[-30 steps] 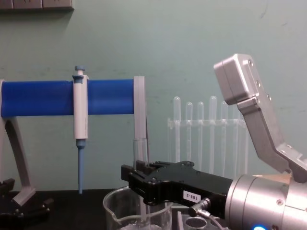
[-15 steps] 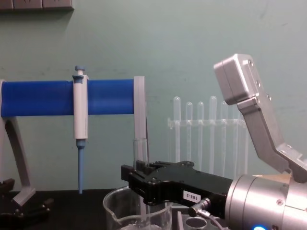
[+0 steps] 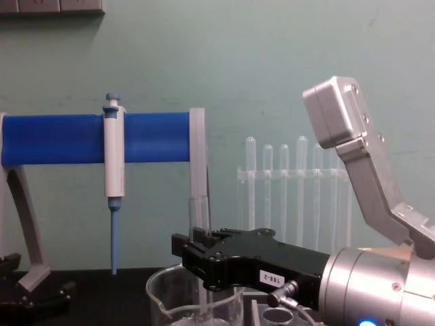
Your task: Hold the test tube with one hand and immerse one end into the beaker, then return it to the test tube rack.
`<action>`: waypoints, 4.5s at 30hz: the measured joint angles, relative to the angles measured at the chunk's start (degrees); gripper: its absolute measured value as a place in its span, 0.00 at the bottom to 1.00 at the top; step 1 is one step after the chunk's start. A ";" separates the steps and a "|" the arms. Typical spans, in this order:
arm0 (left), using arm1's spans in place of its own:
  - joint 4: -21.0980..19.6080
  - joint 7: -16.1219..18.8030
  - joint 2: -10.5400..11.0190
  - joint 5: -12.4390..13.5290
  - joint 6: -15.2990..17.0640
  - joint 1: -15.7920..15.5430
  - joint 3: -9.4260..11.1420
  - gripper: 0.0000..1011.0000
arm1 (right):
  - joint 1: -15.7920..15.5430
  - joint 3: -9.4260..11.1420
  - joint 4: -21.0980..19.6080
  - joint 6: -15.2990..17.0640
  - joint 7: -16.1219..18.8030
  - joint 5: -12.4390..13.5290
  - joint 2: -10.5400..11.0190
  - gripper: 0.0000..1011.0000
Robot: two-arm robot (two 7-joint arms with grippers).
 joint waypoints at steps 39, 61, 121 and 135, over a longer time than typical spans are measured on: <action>0.00 0.00 0.00 0.00 0.00 0.00 0.00 0.99 | 0.00 0.00 0.00 0.00 0.00 0.00 0.00 0.22; 0.00 0.00 0.00 0.00 0.00 0.00 0.00 0.99 | 0.00 0.00 0.00 0.00 0.00 0.00 0.00 0.22; 0.00 0.00 0.00 0.00 0.00 0.00 0.00 0.99 | 0.00 0.00 0.00 0.00 0.00 0.00 0.00 0.22; 0.00 0.00 0.00 0.00 0.00 0.00 0.00 0.99 | 0.00 0.00 0.00 0.00 0.00 0.00 0.00 0.22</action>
